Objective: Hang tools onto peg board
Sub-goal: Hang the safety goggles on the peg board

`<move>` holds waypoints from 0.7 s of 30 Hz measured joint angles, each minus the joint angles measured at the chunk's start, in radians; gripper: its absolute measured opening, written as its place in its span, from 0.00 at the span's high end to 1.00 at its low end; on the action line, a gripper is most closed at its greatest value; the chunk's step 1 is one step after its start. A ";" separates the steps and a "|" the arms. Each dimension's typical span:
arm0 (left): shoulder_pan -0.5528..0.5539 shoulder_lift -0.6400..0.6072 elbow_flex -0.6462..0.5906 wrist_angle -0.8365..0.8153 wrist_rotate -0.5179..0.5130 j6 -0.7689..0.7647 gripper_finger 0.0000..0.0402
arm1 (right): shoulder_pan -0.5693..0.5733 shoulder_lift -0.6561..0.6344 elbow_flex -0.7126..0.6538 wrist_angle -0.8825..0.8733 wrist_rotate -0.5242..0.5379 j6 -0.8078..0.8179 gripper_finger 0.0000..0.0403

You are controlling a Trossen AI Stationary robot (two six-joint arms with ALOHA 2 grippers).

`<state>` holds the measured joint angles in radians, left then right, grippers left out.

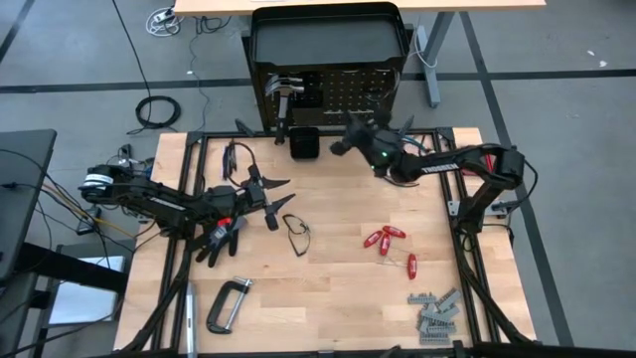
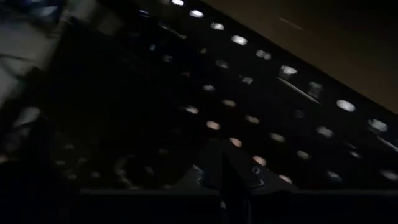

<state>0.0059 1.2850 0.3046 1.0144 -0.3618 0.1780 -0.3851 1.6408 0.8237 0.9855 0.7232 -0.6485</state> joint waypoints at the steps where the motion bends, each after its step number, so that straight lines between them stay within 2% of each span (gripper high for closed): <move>1: 0.000 0.000 0.000 0.000 0.000 0.000 0.51 | -0.017 0.007 -0.016 0.055 0.013 -0.006 0.98; 4: 0.001 0.000 0.000 0.003 0.000 0.000 0.51 | -0.080 0.009 -0.007 0.075 0.045 -0.010 0.98; 9: 0.011 0.000 0.000 0.038 0.000 0.013 0.51 | -0.152 0.010 0.092 0.041 0.042 -0.085 0.98; 16: 0.034 0.000 0.000 0.042 0.000 0.009 0.51 | -0.171 0.019 0.219 -0.226 0.047 -0.116 0.98; 21: 0.036 0.000 0.000 0.042 0.000 0.002 0.51 | -0.172 0.077 0.270 -0.233 0.080 -0.155 0.98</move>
<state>0.0418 1.2850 0.3046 1.0565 -0.3619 0.1799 -0.5566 1.7182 1.0941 0.7525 0.8028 -0.8037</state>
